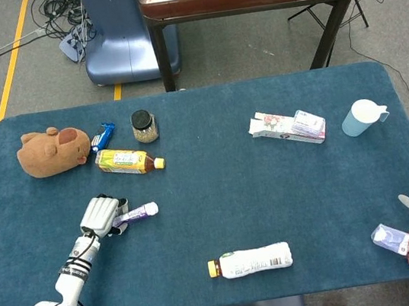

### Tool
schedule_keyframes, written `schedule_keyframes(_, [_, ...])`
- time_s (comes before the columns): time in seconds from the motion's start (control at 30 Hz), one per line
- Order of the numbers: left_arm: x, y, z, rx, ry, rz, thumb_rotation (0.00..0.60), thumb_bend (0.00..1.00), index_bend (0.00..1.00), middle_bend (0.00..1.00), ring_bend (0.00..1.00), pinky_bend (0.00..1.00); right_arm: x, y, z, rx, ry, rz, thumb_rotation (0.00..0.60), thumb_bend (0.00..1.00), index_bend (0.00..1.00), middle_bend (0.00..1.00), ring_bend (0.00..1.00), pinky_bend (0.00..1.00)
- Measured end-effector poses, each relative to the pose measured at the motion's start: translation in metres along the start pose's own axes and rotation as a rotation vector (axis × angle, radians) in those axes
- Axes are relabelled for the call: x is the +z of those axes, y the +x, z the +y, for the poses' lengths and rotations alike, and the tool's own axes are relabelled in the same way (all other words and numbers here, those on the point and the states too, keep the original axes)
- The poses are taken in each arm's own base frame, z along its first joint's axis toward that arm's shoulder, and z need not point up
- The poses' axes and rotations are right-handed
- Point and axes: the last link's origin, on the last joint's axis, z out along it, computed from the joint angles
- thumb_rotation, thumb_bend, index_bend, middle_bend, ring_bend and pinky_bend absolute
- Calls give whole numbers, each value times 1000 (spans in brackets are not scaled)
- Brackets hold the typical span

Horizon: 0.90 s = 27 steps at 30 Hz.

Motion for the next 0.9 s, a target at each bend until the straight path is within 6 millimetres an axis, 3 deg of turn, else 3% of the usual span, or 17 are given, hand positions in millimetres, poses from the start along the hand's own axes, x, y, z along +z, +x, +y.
schedule_keyframes(0.27, [-2, 39, 1, -52, -77, 66, 600, 394, 623, 681, 461, 342, 15, -5, -32, 0, 148, -37, 600, 141, 178, 126, 0, 75])
schedule_keyframes(0.53, [-5, 75, 31, -101, -197, 95, 600, 397, 627, 689, 468, 348, 42, -18, -99, -17, 414, -91, 600, 141, 178, 121, 0, 75])
schedule_keyframes(0.6, [-6, 81, 40, -114, -224, 92, 600, 397, 631, 697, 471, 348, 48, -23, -117, -19, 473, -101, 600, 141, 178, 55, 0, 73])
schedule_keyframes(0.7, [-7, 89, 52, -136, -257, 80, 600, 397, 635, 709, 477, 348, 56, -30, -140, -33, 539, -101, 600, 141, 178, 1, 0, 57])
schedule_keyframes(0.9, [-8, 101, 68, -155, -287, 54, 600, 397, 636, 716, 480, 348, 68, -48, -186, -42, 654, -128, 600, 143, 178, 0, 0, 50])
